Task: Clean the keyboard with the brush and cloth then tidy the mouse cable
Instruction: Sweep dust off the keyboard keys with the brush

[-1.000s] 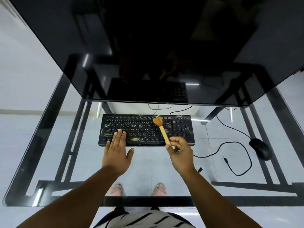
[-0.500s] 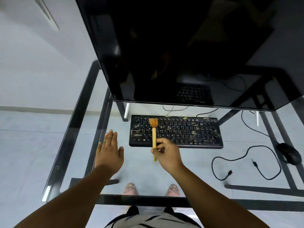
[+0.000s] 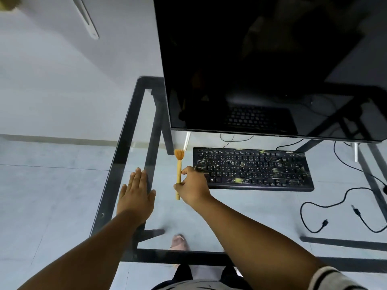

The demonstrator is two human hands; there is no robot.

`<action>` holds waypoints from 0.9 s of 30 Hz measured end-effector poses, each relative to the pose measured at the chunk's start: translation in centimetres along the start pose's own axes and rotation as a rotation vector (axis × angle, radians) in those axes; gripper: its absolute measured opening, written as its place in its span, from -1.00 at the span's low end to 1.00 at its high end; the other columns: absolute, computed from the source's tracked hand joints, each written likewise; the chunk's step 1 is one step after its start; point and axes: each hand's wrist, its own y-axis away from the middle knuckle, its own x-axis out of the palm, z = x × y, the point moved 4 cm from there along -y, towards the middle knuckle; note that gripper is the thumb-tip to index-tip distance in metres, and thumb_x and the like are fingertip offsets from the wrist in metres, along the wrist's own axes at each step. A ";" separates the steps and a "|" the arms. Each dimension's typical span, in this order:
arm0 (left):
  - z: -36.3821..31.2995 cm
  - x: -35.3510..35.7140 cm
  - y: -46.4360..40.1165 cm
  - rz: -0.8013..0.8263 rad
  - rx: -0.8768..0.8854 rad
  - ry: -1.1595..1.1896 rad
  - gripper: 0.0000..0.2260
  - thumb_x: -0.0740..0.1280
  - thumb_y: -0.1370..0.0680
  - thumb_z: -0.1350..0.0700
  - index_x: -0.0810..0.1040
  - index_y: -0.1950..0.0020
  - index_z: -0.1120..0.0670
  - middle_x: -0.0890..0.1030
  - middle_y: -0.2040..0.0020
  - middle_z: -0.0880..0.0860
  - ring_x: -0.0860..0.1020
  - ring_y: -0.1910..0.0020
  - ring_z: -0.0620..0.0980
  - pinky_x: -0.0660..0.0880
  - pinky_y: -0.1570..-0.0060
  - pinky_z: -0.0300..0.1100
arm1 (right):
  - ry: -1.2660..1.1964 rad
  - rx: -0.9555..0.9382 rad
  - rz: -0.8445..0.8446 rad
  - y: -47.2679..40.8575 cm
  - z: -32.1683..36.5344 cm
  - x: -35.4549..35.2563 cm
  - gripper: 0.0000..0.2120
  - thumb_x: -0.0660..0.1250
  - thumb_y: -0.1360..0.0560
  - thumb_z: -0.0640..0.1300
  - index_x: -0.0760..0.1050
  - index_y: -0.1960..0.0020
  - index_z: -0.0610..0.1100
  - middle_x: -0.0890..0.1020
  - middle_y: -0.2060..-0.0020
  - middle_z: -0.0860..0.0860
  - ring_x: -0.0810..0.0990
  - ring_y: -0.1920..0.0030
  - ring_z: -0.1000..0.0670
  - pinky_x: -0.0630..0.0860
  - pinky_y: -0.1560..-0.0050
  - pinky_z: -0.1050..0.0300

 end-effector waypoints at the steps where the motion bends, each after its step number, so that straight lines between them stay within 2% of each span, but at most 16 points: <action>1: 0.1 0.0 0.1 0.003 0.009 0.000 -0.39 -0.04 -0.66 -0.13 -0.22 -0.59 0.07 -0.27 -0.58 0.03 -0.25 -0.55 0.00 -0.16 -0.51 -0.03 | 0.024 0.011 -0.008 -0.1 0.1 0.2 -0.59 0.40 -0.47 -0.13 0.41 -0.29 -0.09 0.68 0.07 -0.08 0.68 0.18 -0.04 0.60 0.29 0.13; 9: 0.2 0.3 0.0 -0.017 0.023 0.010 -0.40 -0.05 -0.66 -0.13 -0.20 -0.59 0.08 -0.27 -0.58 0.02 -0.27 -0.55 -0.01 -0.18 -0.50 -0.03 | 0.109 0.040 -0.045 -0.6 0.7 0.6 -0.69 0.39 -0.46 -0.18 0.42 -0.18 -0.13 0.64 0.06 -0.11 0.69 0.15 -0.13 0.67 0.26 -0.03; 14: 0.1 0.3 0.0 -0.016 0.020 0.012 -0.40 -0.04 -0.66 -0.13 -0.20 -0.59 0.08 -0.27 -0.58 0.04 -0.26 -0.55 0.01 -0.19 -0.50 -0.04 | 0.141 0.026 -0.022 -0.8 1.0 0.6 -0.67 0.42 -0.46 -0.17 0.42 -0.17 -0.17 0.62 -0.01 -0.13 0.68 0.09 -0.15 0.67 0.20 -0.07; 18: -0.3 -0.3 -0.3 -0.030 0.033 0.009 -0.42 -0.05 -0.66 -0.10 -0.18 -0.60 0.09 -0.25 -0.59 0.05 -0.24 -0.56 0.02 -0.17 -0.52 -0.02 | 0.119 0.025 -0.029 -0.7 1.0 -0.2 -0.60 0.43 -0.47 -0.08 0.42 -0.25 -0.16 0.61 -0.06 -0.10 0.66 0.03 -0.12 0.64 0.16 0.04; 21: -0.8 -1.6 -0.9 -0.077 0.052 0.022 -0.42 -0.05 -0.66 -0.11 -0.15 -0.60 0.08 -0.22 -0.59 0.04 -0.21 -0.57 0.01 -0.16 -0.52 -0.02 | 0.085 -0.005 -0.064 -0.6 1.1 -1.2 -0.60 0.37 -0.51 0.01 0.43 -0.29 -0.10 0.65 0.01 -0.05 0.65 0.03 -0.07 0.60 0.11 0.08; 24: -1.5 -4.0 -1.6 -0.142 0.065 0.022 -0.42 -0.06 -0.66 -0.12 -0.16 -0.60 0.06 -0.20 -0.60 0.03 -0.20 -0.57 0.00 -0.13 -0.53 0.00 | 0.027 -0.113 -0.117 -0.6 2.3 -2.9 -0.68 0.33 -0.53 -0.03 0.45 -0.26 -0.05 0.61 -0.11 0.00 0.62 -0.06 -0.01 0.58 0.00 0.13; 27: -2.5 -7.9 -1.7 -0.255 0.092 0.039 -0.44 -0.05 -0.65 -0.13 -0.11 -0.60 0.02 -0.15 -0.61 0.01 -0.12 -0.58 0.01 -0.06 -0.52 0.01 | 0.019 -0.290 -0.217 -0.1 5.0 -5.7 -0.68 0.32 -0.54 -0.06 0.46 -0.28 -0.06 0.52 -0.23 0.04 0.53 -0.20 0.02 0.44 -0.09 0.24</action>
